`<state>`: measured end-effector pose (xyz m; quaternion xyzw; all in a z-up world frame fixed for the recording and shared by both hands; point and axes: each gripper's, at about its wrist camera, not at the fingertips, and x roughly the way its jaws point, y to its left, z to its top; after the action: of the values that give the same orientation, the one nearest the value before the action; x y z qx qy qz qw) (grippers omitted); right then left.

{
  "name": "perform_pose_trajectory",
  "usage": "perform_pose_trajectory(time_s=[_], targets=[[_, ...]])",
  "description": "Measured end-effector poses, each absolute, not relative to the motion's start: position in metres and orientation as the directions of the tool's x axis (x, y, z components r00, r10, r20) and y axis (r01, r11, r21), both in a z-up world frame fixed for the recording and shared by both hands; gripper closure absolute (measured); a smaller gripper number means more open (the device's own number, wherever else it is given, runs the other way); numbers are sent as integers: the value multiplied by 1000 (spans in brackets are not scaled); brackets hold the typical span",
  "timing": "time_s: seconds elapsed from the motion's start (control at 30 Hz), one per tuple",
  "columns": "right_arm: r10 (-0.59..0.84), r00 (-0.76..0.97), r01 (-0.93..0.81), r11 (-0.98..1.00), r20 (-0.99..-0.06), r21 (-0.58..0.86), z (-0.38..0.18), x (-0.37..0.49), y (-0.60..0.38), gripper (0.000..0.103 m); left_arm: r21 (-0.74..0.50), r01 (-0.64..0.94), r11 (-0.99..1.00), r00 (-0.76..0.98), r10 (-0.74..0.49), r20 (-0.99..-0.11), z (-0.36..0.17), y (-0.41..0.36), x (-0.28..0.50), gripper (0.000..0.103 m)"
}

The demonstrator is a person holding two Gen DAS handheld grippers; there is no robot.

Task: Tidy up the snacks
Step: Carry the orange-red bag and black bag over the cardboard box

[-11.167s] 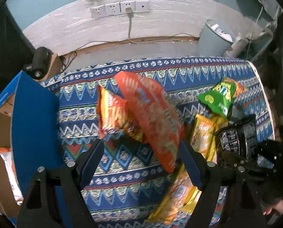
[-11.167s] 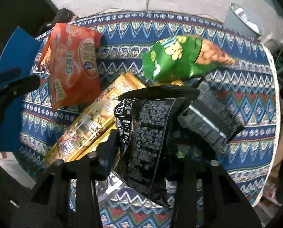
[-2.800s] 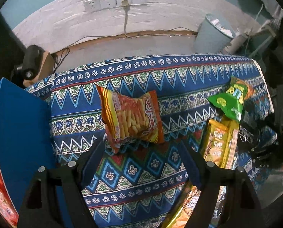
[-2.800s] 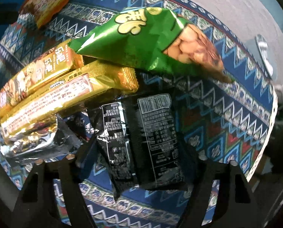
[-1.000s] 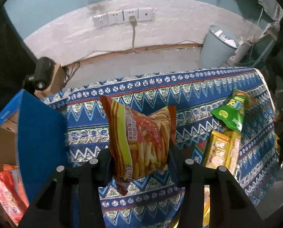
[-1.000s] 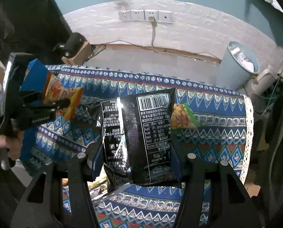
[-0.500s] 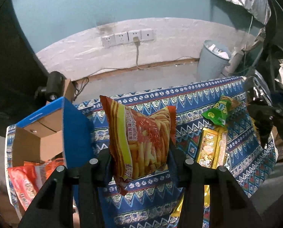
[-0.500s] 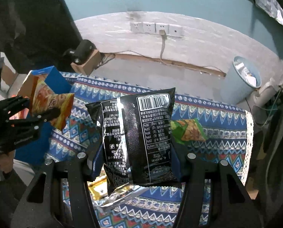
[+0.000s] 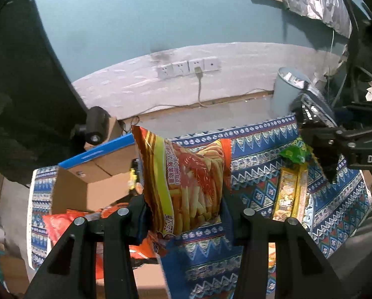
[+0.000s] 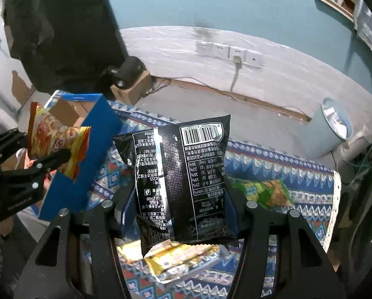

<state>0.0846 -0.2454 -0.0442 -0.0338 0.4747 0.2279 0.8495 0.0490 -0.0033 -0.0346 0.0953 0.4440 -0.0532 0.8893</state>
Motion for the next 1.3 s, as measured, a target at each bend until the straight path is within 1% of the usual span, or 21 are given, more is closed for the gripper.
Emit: perform_pose_trajectory(time_s=[0.33,0.53,0.7,1.13,1.3], targets=[[395,426,-492,856,-814,159,-35,86,-189,45,127,103,987,630,34,-776,-27,45,34,55],[418,400,-528,832,-816,167,-31,87,-155,45,108,53,993,623,51,-781,-32,78,31,55],[439,380,-561,809,-814,174,-27,87,-125,45,133,-6,991,624,108,-774,-35,104,30,55],[476,299,-633,747,-827,201,-33,90,-42,45,111,-109,988,588,154,-794,-50,166,24,55],[480,274,-648,732,-833,208,-37,92,-13,45,122,-142,982,572,182,-800,-55,185,26,55]])
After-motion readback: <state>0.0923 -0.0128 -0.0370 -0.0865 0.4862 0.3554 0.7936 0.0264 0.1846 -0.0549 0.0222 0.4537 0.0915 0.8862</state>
